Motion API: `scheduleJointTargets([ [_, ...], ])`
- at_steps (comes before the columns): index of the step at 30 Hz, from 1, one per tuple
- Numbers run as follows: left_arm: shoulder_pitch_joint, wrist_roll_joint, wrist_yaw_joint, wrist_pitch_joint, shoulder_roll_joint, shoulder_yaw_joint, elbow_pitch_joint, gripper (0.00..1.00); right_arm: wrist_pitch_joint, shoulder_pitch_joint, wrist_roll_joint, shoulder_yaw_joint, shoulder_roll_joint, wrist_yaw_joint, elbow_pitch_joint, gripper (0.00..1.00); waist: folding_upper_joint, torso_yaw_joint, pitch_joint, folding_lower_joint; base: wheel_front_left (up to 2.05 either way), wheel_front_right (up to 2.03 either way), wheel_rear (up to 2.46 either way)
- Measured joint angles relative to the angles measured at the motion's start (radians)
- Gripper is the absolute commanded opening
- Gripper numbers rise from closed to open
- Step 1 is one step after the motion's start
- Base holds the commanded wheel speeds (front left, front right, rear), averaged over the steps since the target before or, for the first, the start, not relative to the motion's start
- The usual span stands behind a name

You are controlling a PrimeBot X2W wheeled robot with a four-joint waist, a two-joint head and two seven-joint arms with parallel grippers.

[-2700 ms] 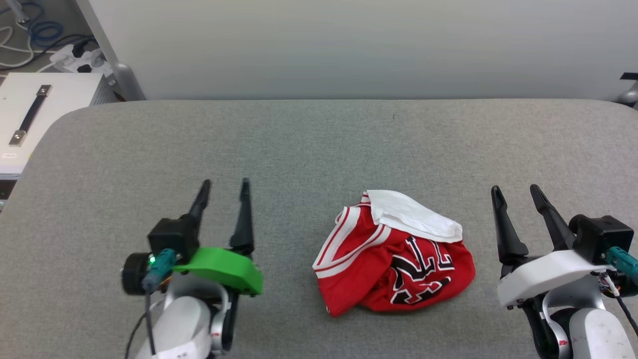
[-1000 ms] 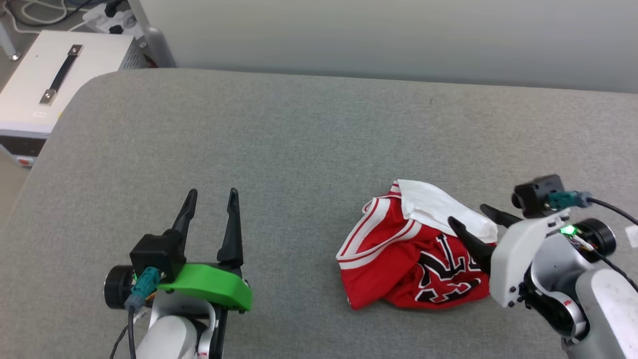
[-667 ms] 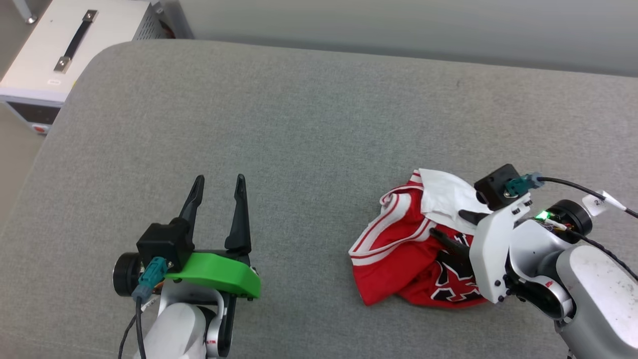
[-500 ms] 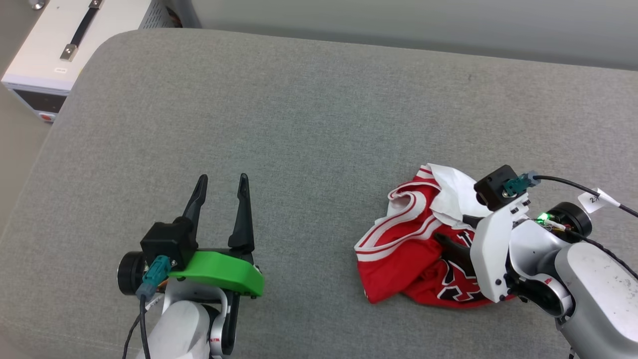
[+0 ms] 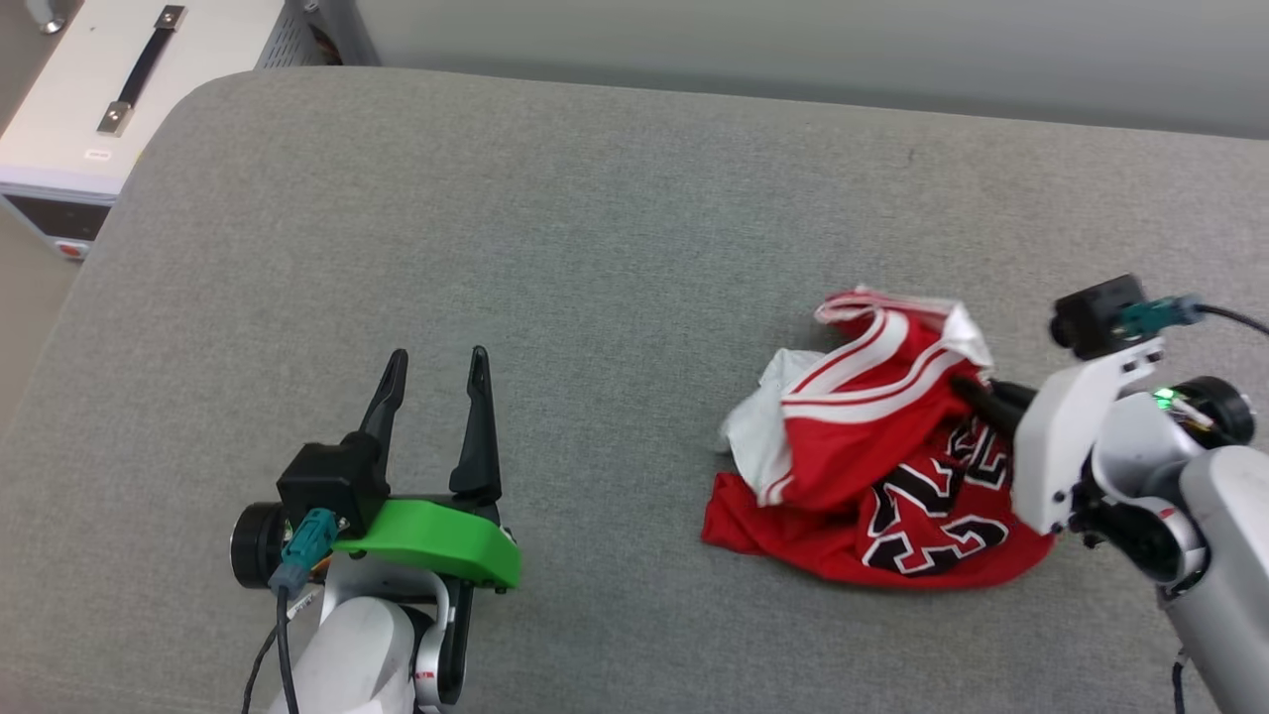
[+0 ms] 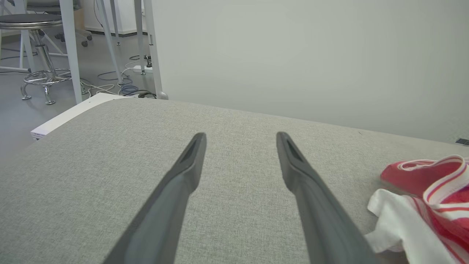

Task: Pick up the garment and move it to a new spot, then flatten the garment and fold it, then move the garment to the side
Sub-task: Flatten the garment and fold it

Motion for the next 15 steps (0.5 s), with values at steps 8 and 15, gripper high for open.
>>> scheduleJointTargets([
  [8,0.001,0.000,0.000,0.001,0.003,-0.001,0.004,1.00,-0.035,0.105,0.019,-0.265,0.036,0.000,0.086,0.00,0.0000,-0.040,-0.012,0.0000,0.00,0.00,0.00],
  [15,0.001,-0.005,0.000,0.002,0.008,-0.005,0.004,1.00,-0.042,0.223,0.013,-0.450,0.096,0.000,0.152,0.00,0.0000,-0.062,-0.016,0.0000,0.00,0.00,0.00],
])
